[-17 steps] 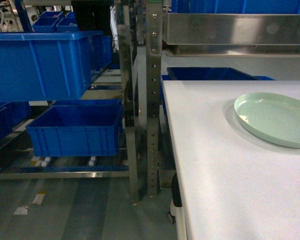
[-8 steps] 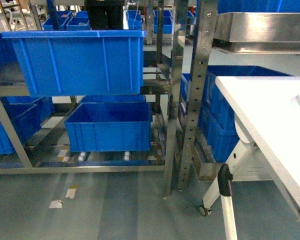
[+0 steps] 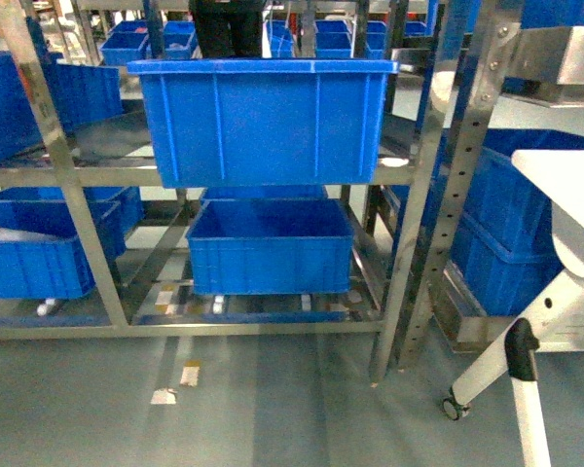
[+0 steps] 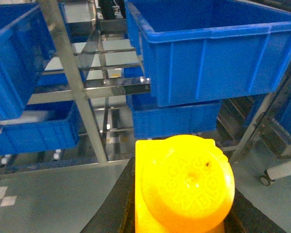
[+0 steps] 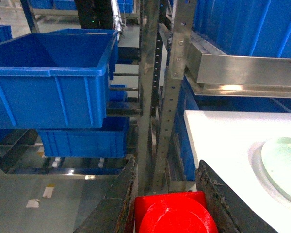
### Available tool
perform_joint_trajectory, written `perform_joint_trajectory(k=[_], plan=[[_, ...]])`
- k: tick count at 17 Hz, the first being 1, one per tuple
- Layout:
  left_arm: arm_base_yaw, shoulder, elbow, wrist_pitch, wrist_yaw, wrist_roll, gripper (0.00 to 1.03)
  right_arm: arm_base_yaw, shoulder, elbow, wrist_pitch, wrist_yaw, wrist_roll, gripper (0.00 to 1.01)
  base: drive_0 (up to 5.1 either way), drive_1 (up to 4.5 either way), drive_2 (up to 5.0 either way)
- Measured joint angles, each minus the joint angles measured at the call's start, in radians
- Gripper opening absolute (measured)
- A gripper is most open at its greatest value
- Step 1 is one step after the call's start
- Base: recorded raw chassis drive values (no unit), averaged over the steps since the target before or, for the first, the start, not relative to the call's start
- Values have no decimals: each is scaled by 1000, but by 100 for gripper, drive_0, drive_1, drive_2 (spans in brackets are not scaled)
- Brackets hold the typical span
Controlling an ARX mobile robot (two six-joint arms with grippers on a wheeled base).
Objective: Sort and place red and yellow blocks in left bins
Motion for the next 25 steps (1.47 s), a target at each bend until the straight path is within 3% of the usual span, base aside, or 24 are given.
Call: perform_joint_trajectory(k=[25], plan=[[-1, 0, 0, 0, 1, 0, 27, 0, 0, 0, 1, 2, 0, 29, -494, 245, 245]])
